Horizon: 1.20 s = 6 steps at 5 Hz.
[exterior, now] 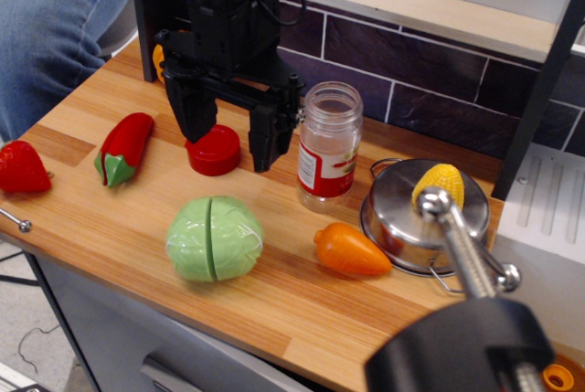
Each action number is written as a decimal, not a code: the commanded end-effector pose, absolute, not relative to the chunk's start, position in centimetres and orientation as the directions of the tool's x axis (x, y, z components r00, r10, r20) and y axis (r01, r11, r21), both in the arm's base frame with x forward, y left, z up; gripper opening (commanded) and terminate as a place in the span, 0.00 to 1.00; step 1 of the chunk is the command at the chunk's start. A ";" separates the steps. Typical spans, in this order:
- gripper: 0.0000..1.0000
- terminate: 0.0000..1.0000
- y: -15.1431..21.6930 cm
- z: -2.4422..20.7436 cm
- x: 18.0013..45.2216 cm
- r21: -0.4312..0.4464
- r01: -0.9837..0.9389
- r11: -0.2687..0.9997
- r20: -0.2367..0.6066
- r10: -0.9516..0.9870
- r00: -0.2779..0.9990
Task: Put cap on container
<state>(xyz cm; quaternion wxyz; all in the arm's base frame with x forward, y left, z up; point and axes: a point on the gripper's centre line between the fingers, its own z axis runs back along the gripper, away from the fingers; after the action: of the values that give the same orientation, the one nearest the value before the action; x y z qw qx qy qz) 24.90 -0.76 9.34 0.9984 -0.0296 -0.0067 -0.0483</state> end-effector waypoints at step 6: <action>1.00 0.00 4.6 4.5 31.3 0.068 0.060 0.996 0.110 -0.067 0.992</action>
<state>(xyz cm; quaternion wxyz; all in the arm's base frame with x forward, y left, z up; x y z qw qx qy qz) 30.99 4.65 3.26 0.9980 0.0332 -0.0444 -0.0290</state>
